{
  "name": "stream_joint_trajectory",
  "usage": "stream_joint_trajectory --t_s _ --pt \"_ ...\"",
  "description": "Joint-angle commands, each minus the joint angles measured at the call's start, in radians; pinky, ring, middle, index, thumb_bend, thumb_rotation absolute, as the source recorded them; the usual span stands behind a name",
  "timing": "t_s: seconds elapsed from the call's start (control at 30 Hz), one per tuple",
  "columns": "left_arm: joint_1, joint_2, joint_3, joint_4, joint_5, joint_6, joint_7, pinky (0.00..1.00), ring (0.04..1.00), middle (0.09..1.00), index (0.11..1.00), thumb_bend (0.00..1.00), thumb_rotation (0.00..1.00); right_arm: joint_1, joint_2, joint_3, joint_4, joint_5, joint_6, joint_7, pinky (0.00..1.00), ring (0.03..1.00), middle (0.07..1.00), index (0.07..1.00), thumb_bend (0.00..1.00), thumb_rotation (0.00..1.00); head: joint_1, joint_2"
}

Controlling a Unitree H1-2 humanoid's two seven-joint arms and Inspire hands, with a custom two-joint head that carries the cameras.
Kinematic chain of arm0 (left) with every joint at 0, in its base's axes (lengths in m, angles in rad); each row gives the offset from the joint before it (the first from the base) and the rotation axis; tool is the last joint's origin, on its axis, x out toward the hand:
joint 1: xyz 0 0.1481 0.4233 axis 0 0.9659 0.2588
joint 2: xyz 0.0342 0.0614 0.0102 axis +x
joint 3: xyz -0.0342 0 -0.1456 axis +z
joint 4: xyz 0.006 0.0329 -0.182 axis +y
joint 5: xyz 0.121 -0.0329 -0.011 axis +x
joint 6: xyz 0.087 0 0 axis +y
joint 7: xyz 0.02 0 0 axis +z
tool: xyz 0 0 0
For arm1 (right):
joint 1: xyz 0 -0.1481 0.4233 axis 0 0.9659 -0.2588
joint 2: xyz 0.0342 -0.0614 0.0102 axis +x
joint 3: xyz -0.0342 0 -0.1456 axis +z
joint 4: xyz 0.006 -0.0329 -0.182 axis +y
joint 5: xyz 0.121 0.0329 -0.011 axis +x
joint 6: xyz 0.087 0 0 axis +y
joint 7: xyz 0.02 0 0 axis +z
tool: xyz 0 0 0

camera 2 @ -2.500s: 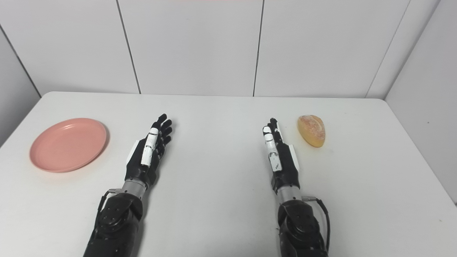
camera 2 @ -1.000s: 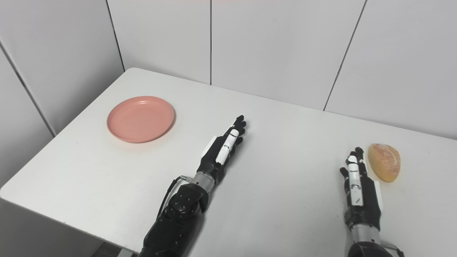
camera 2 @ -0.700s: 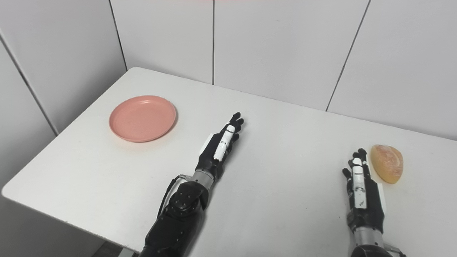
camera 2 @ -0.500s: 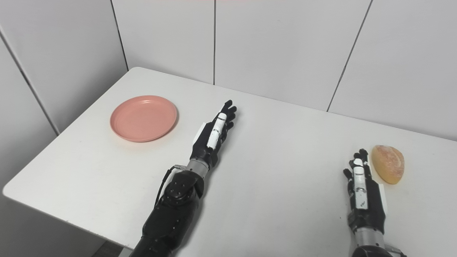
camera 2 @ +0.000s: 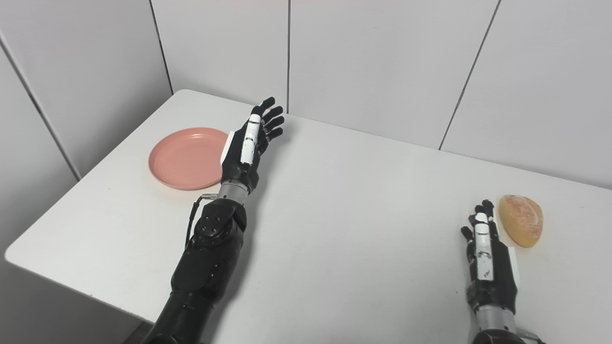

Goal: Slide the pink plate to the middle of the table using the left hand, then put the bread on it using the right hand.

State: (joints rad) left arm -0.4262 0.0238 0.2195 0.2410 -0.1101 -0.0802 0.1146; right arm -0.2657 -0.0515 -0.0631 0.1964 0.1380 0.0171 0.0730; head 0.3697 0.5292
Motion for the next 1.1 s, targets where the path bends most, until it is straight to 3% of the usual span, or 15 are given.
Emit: stream_joint_trajectory --t_s 0.0,0.5,0.73,1.07 --pt "-0.068 0.035 0.02 -0.023 0.009 -0.053 0.032 0.81 0.823 0.815 0.801 0.61 1.0 -0.02 -0.006 -0.008 -0.013 -0.004 -0.019 -0.007 1.0 1.0 1.0 1.0 0.59 0.89 0.014 -0.002" --pt "-0.071 0.114 0.155 -0.06 0.007 -0.046 0.165 0.78 0.779 0.762 0.75 0.62 1.0 -0.01 -0.017 -0.006 -0.051 0.012 0.018 0.011 1.0 1.0 1.0 1.0 0.53 0.93 0.04 -0.017" --pt "-0.059 0.151 0.186 -0.039 0.023 -0.053 0.219 0.8 0.78 0.761 0.749 0.61 1.0 -0.009 -0.028 0.001 -0.057 0.008 0.019 0.019 1.0 1.0 1.0 1.0 0.53 0.96 0.045 -0.017" --pt "-0.038 0.207 0.228 0.028 0.024 -0.082 0.271 0.84 0.804 0.781 0.779 0.59 1.0 -0.005 -0.023 -0.005 -0.074 0.016 0.03 0.013 1.0 1.0 1.0 1.0 0.53 0.93 0.054 -0.018"
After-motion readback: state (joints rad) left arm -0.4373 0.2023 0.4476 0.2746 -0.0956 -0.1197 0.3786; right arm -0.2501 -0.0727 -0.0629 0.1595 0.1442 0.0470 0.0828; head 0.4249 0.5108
